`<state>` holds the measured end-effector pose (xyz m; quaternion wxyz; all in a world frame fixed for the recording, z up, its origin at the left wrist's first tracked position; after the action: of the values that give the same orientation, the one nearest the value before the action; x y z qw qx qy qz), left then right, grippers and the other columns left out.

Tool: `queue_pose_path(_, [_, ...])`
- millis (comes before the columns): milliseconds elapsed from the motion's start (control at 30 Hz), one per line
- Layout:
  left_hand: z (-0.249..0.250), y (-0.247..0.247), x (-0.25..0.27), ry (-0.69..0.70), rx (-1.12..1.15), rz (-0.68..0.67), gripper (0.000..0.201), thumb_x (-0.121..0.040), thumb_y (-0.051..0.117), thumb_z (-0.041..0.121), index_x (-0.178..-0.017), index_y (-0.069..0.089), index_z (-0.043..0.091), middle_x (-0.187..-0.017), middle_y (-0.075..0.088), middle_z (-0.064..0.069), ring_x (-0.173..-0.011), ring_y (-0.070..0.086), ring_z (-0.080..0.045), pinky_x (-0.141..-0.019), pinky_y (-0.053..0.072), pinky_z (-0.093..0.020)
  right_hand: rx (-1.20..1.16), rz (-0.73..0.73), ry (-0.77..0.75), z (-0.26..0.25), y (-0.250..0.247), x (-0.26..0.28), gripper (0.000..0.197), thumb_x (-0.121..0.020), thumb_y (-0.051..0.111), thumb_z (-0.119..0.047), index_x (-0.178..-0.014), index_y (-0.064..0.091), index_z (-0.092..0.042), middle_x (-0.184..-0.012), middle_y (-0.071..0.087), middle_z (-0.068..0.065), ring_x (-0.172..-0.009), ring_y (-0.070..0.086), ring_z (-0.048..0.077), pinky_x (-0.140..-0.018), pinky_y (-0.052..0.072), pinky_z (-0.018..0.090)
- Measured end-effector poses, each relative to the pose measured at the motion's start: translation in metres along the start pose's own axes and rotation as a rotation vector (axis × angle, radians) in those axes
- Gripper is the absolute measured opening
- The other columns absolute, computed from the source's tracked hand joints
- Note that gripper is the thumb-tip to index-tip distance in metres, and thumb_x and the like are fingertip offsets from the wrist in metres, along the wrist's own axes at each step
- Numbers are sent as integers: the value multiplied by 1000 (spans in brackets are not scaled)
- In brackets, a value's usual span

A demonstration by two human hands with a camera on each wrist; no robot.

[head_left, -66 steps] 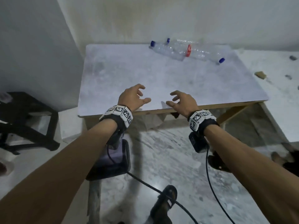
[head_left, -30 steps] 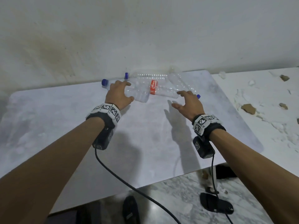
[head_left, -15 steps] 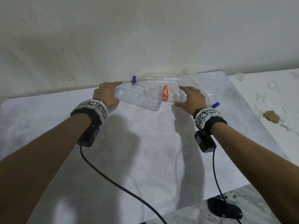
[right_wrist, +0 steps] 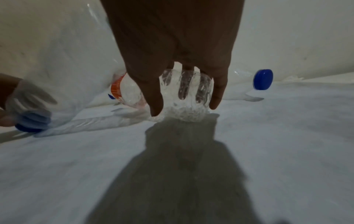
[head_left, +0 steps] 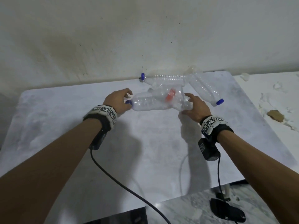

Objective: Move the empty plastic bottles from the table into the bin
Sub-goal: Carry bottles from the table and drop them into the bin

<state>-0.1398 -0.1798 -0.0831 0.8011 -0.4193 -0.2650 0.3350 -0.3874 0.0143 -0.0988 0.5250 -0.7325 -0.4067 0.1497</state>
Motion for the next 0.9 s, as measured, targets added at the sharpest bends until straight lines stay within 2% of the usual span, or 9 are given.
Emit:
queue_pose_path(67, [4,12,17,-7,-30,-60,60,-72,76,26,-126,51,24,-121,62,-4,-98,60,-23,-87,48,-33,3,-18,-14,-1,5,15,77,-74,74,-27,-141,36,-33,-131,54,9,-118,53,37,-96,46,49])
queue_pose_path(133, [11,20,31,-3,-29,-76,78,-69,79,28,-137,41,26,-129,55,-5,-114,54,-27,-97,47,-39,26,-17,-16,2,7,28,77,-75,71,-26,-142,34,-32,-132,53,9,-118,51,38,-97,46,50])
queue_pose_path(233, [25,30,43,30,-100,-98,78,-69,78,27,-138,42,29,-128,53,-5,-120,46,-28,-97,44,-39,21,-4,-17,8,7,41,78,-75,71,-24,-143,34,-32,-132,53,10,-119,51,38,-96,46,50])
queue_pose_path(367, [33,38,48,40,-188,-113,71,-68,79,26,-132,49,26,-122,53,-6,-117,49,-28,-94,46,-40,6,24,-10,17,3,48,76,-76,69,-22,-144,34,-31,-133,53,10,-120,50,38,-96,46,50])
queue_pose_path(600, [28,39,61,49,-68,-83,56,-65,82,22,-118,63,20,-108,63,-2,-100,58,-24,-88,47,-33,-72,59,21,32,-5,54,75,-77,70,-25,-143,35,-28,-133,54,12,-119,54,36,-96,47,47])
queue_pose_path(733, [27,23,70,9,72,16,58,-58,88,28,-112,70,23,-102,68,1,-87,58,-17,-80,43,-24,-167,98,61,42,-15,60,80,-78,75,-28,-146,33,-26,-139,52,9,-126,51,29,-99,41,39])
queue_pose_path(833, [30,4,82,-27,140,117,53,-56,89,35,-105,73,22,-96,73,1,-87,63,-19,-83,51,-30,-224,140,54,45,-23,71,79,-77,75,-30,-145,34,-29,-136,56,8,-122,55,29,-96,42,38])
queue_pose_path(900, [33,-10,94,-41,169,196,45,-57,88,38,-94,71,20,-88,71,3,-86,65,-21,-81,53,-35,-260,158,38,44,-26,79,76,-75,77,-32,-139,38,-28,-131,59,8,-115,59,29,-92,44,37])
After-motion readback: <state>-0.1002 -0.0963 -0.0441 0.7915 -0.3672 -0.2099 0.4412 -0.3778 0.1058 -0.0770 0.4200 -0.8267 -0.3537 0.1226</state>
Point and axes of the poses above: each hand's wrist, its own x-axis away from the middle knuckle, its own y-axis out of the palm, z = x × y, the point moved 10 cm from there along -x, towards the middle knuckle
